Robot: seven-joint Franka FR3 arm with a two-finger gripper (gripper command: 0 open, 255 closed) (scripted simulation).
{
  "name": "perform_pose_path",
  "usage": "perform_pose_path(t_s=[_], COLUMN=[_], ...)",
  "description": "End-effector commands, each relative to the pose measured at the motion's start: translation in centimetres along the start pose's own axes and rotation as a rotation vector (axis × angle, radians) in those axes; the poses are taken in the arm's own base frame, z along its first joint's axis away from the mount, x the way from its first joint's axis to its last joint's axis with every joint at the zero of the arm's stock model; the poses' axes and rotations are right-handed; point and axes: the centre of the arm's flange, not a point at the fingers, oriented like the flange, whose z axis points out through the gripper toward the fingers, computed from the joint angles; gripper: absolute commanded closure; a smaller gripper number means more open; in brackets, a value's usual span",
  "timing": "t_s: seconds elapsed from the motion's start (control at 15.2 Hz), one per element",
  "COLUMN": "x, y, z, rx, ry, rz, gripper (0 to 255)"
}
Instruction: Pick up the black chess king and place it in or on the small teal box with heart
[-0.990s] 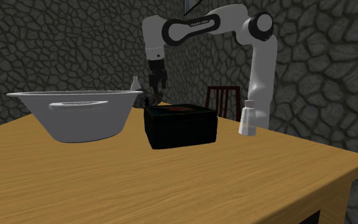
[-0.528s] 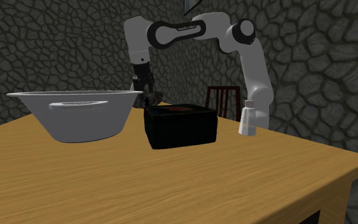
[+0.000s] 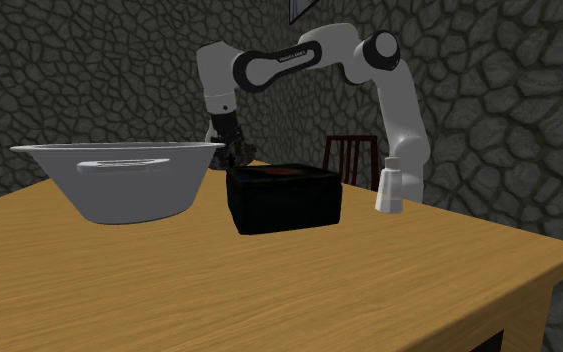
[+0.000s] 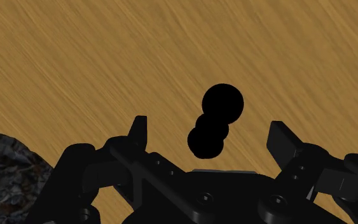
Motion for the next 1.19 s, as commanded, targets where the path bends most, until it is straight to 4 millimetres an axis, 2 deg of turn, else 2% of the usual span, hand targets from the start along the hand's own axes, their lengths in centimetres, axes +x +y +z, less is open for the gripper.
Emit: perform_pose_path(t_s=[0.0, 0.33, 0.4, 0.99, 1.12], x=[0.0, 0.0, 0.0, 0.0, 0.0], y=[0.0, 0.0, 0.0, 0.0, 0.4], z=[0.2, 0.2, 0.2, 0.2, -0.8], rx=[0.0, 0.0, 0.0, 0.0, 0.0], ry=[0.0, 0.0, 0.0, 0.0, 0.0], rz=[0.0, 0.0, 0.0, 0.0, 0.0], gripper=[0, 0, 255, 255, 255])
